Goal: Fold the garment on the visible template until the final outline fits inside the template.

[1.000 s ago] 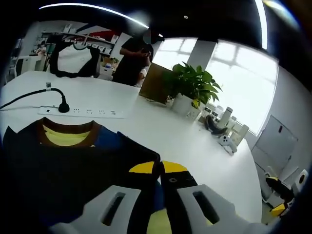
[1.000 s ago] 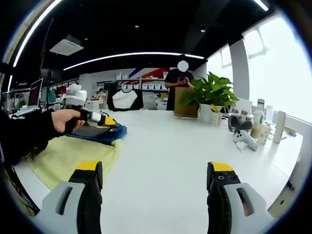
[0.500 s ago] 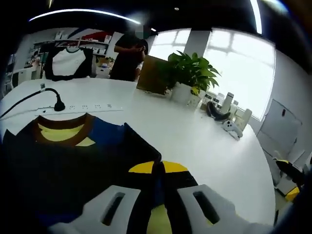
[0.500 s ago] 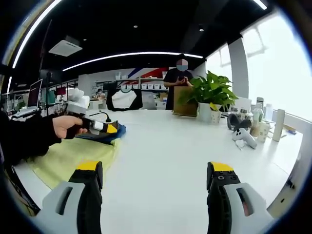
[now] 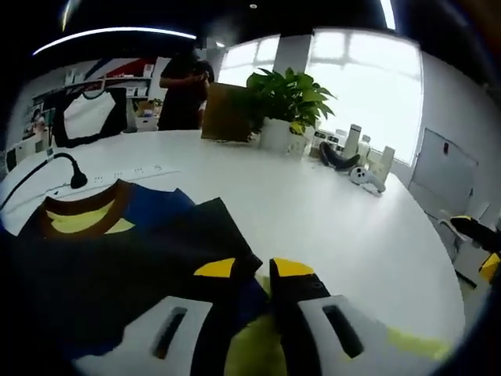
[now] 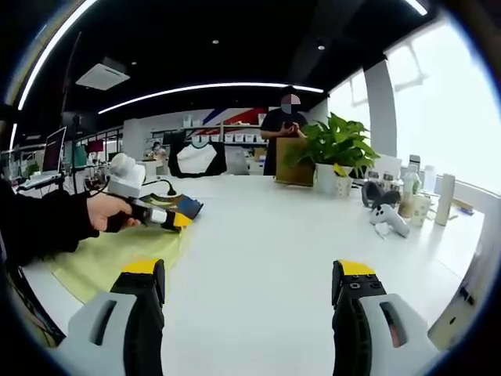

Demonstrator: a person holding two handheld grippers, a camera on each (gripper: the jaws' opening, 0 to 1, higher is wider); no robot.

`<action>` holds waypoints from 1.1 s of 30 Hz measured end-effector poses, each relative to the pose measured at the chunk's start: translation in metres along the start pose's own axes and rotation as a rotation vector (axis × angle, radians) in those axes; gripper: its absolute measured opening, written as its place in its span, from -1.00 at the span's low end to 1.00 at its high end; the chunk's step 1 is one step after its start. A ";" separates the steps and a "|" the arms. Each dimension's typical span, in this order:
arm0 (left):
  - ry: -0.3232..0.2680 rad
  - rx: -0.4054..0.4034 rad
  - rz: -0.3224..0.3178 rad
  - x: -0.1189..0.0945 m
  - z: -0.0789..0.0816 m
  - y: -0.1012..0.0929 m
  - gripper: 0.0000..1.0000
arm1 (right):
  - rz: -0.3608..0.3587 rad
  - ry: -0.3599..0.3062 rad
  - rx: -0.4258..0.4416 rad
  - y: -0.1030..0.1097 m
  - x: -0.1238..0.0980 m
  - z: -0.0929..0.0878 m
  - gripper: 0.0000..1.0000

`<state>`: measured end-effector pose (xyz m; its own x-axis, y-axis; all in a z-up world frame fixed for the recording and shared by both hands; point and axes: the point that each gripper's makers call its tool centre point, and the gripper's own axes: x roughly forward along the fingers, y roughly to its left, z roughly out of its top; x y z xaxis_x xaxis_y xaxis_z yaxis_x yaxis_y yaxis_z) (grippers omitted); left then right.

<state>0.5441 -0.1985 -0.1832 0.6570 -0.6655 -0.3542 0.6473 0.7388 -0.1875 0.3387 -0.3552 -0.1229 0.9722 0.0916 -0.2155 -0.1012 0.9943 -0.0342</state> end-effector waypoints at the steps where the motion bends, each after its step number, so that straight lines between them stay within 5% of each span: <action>1: -0.007 0.011 -0.040 0.001 0.001 -0.006 -0.45 | 0.001 0.000 -0.001 0.000 0.000 0.000 0.81; 9: -0.062 0.072 -0.168 -0.008 0.011 -0.032 0.49 | 0.022 -0.008 -0.013 0.008 0.005 0.006 0.81; 14: -0.097 0.051 -0.190 -0.026 0.024 -0.033 0.66 | 0.019 -0.012 -0.016 0.007 0.004 0.008 0.81; 20: -0.205 0.042 -0.177 -0.053 0.055 -0.017 0.99 | 0.025 -0.030 -0.031 0.008 0.006 0.010 0.88; 24: -0.192 0.121 -0.133 -0.061 0.060 -0.004 0.99 | 0.040 -0.040 -0.034 0.012 0.010 0.011 0.94; 28: -0.230 0.106 -0.141 -0.074 0.070 -0.010 0.99 | 0.052 -0.083 -0.066 0.017 0.012 0.019 0.99; 33: -0.340 0.158 -0.139 -0.106 0.096 -0.020 1.00 | 0.065 -0.115 -0.081 0.020 0.013 0.026 0.99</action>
<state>0.4985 -0.1526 -0.0544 0.6322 -0.7748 -0.0067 0.7731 0.6314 -0.0600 0.3547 -0.3324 -0.1012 0.9804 0.1655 -0.1064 -0.1765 0.9788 -0.1038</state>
